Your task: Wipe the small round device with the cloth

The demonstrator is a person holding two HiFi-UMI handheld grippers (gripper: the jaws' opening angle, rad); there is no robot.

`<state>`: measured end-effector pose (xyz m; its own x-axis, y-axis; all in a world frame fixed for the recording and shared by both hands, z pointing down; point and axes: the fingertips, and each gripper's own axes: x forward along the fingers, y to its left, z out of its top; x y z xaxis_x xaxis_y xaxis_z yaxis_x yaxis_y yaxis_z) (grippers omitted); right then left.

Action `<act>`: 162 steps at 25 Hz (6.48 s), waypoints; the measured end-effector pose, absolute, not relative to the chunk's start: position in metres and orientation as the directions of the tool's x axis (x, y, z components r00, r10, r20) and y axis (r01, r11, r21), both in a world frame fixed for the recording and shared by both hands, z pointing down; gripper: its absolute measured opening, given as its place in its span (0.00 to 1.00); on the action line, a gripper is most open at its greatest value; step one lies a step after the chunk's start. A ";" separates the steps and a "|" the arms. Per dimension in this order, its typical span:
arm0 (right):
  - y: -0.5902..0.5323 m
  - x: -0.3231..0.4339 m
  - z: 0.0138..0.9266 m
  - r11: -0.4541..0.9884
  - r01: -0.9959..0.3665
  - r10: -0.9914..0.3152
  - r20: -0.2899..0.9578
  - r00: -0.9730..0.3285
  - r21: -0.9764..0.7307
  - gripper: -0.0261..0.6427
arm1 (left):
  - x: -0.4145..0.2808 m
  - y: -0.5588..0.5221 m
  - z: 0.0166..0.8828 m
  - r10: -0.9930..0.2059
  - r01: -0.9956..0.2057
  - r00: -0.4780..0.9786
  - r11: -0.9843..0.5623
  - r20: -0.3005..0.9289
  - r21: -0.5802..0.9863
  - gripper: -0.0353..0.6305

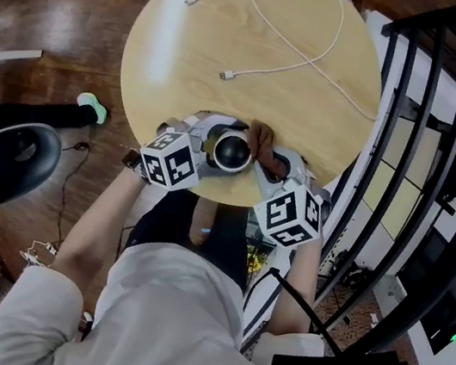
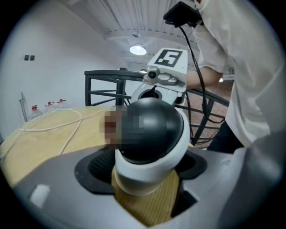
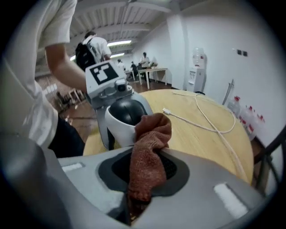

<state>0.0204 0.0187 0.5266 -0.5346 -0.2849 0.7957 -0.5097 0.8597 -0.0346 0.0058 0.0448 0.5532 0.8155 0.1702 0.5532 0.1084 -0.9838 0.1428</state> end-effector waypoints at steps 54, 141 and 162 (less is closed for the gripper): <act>0.027 0.019 0.540 0.820 -0.529 -0.227 0.725 -0.650 -0.218 0.14 | 0.009 0.043 0.572 0.139 0.233 0.705 -0.972 0.696 -0.041 0.62; 0.025 -0.043 0.467 0.939 -0.197 -0.329 0.900 -0.286 0.281 0.14 | 0.005 0.037 0.571 -0.167 -0.205 0.764 -0.979 0.623 -0.010 0.63; 0.041 -0.024 0.478 0.957 -0.274 -0.181 0.935 -0.307 0.095 0.14 | 0.010 0.038 0.584 -0.132 -0.161 0.744 -0.987 0.655 -0.016 0.63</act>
<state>-0.0237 0.0411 0.4777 -0.3065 -0.1808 0.9345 -0.2737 0.9571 0.0954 0.0099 0.0380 0.5835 0.7439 -0.1322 0.6551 -0.1614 -0.9868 -0.0159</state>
